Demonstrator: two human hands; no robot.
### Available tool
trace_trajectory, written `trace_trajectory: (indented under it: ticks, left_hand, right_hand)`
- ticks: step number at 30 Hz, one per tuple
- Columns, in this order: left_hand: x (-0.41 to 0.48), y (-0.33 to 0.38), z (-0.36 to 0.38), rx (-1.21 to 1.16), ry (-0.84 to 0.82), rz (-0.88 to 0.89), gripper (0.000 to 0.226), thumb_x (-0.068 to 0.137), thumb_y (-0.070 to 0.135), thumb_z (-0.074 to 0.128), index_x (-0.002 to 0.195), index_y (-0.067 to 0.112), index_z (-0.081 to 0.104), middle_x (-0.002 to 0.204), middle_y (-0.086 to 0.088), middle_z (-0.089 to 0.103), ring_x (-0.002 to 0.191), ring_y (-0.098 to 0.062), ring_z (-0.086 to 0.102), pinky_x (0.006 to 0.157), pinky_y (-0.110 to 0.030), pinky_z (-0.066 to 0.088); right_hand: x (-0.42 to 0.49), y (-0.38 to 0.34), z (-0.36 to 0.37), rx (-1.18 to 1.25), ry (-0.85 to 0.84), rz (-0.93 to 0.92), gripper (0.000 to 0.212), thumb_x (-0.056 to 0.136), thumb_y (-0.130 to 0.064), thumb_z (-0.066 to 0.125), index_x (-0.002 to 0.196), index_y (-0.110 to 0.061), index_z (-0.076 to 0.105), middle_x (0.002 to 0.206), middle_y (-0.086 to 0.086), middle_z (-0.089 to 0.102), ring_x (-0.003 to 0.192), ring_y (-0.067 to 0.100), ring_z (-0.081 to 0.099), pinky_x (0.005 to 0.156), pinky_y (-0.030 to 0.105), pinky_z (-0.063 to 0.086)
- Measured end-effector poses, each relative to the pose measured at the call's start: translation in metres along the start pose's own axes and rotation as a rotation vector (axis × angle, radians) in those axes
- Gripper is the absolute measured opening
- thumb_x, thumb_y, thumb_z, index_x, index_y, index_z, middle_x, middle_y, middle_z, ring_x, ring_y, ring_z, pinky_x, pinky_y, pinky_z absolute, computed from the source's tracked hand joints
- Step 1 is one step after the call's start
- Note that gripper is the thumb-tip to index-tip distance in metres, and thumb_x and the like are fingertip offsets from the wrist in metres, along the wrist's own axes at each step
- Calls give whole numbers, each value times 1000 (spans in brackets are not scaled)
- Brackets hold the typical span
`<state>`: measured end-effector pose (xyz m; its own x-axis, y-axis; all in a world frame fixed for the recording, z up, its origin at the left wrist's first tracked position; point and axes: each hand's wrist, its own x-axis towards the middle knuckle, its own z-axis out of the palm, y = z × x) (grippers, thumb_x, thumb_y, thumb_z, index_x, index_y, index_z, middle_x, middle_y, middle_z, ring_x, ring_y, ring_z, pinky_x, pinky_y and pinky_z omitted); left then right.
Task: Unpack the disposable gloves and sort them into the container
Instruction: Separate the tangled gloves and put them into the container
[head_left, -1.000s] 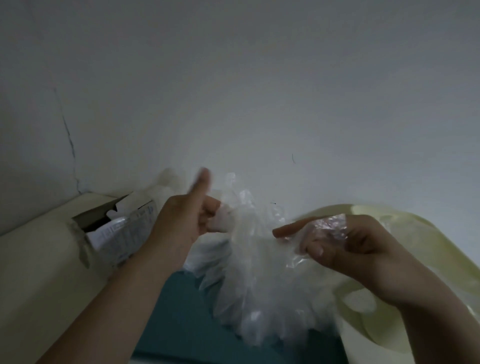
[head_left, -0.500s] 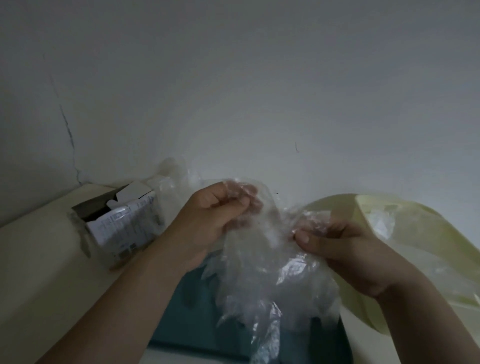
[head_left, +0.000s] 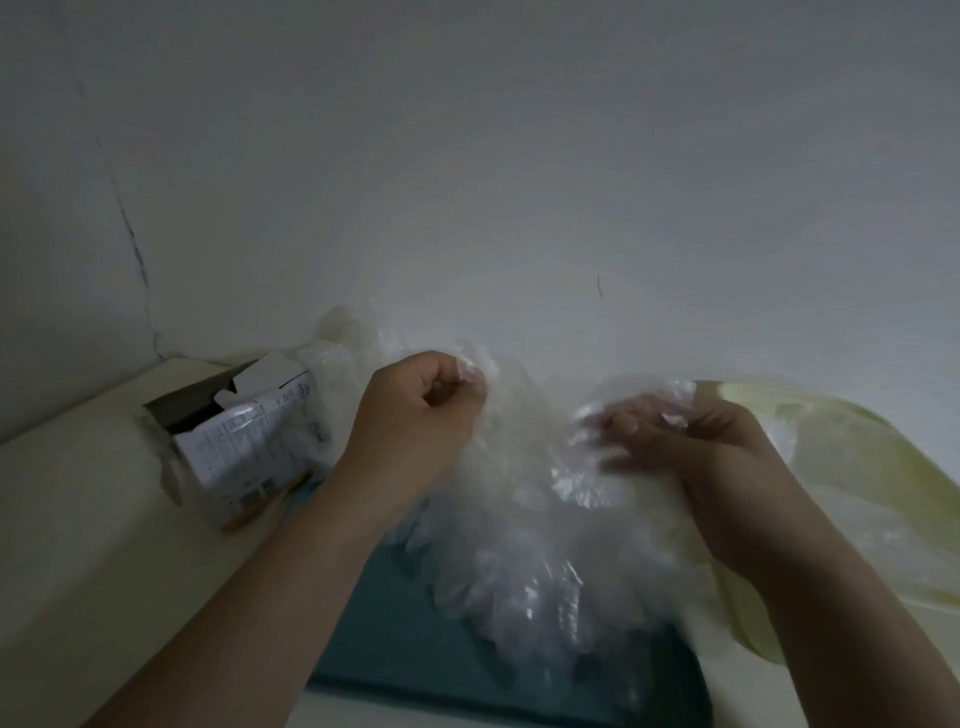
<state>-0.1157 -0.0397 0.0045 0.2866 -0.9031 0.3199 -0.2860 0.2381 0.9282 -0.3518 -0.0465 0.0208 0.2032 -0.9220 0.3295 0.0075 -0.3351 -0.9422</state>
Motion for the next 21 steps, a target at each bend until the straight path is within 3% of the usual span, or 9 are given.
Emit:
trace_trajectory:
  ticks: [2, 4, 6, 9, 11, 13, 15, 17, 21]
  left_hand:
    - [1, -2, -2, 95, 61, 60, 25, 100, 27, 67, 77, 19, 70, 69, -2, 69, 71, -31, 70, 69, -44, 62]
    - [2, -4, -4, 123, 61, 92, 27, 100, 25, 66, 73, 24, 67, 64, 2, 66, 67, -30, 69, 66, -44, 61]
    - [2, -5, -4, 129, -17, 99, 25, 100, 25, 67, 75, 25, 68, 67, 0, 68, 66, -28, 69, 65, -41, 61]
    - [-2, 3, -1, -9, -192, 44, 18, 98, 21, 71, 80, 20, 75, 81, -4, 75, 78, -25, 73, 70, -33, 61]
    - [-6, 9, 1, -207, -281, -36, 12, 97, 11, 70, 87, 12, 75, 95, -8, 79, 96, -25, 76, 80, -33, 62]
    - [-8, 14, 1, -379, -338, -85, 12, 97, 1, 65, 91, 8, 74, 101, -13, 79, 101, -27, 76, 81, -37, 63]
    - [-8, 16, 1, -518, -340, -123, 23, 94, -4, 62, 87, 12, 77, 96, -14, 78, 93, -29, 75, 72, -40, 62]
    - [-8, 18, -1, -634, -362, -179, 20, 87, -4, 60, 83, 9, 74, 86, -14, 74, 80, -33, 74, 64, -42, 62]
    - [-12, 23, -4, -638, -414, -228, 21, 90, -4, 43, 89, 5, 62, 75, -20, 70, 63, -33, 69, 54, -36, 54]
  right_hand:
    - [-4, -7, -9, -56, -268, -49, 10, 81, -11, 73, 84, -7, 83, 96, 17, 78, 93, 27, 75, 81, 28, 58]
    - [-9, -13, -14, 0, -578, 16, 11, 87, -8, 75, 91, 0, 81, 103, 26, 76, 99, 33, 75, 86, 31, 57]
    - [-11, -13, -13, -9, -735, 49, 20, 90, -8, 73, 102, 8, 77, 110, 28, 74, 104, 36, 73, 90, 36, 57]
    - [-12, -8, 3, -51, -574, 54, 19, 93, -6, 69, 107, 2, 78, 116, 16, 76, 113, 31, 71, 98, 36, 56]
    - [-11, -3, 13, -105, -392, 52, 18, 89, -12, 71, 102, -3, 81, 111, 2, 79, 109, 15, 72, 95, 28, 54]
    - [-7, 2, 17, -126, -256, 63, 22, 82, -23, 75, 96, -7, 82, 121, -13, 75, 121, 2, 64, 101, 30, 50]
    - [-4, 7, 17, -83, -128, 82, 28, 77, -31, 77, 97, -12, 83, 138, -24, 63, 135, -4, 51, 108, 32, 44]
    - [-3, 8, 16, -53, -40, 81, 30, 73, -35, 78, 95, -16, 83, 149, -27, 52, 139, -6, 44, 107, 32, 41]
    - [-4, 5, 14, -47, -17, 39, 23, 70, -33, 80, 85, -15, 82, 155, -28, 44, 138, -8, 44, 104, 32, 45]
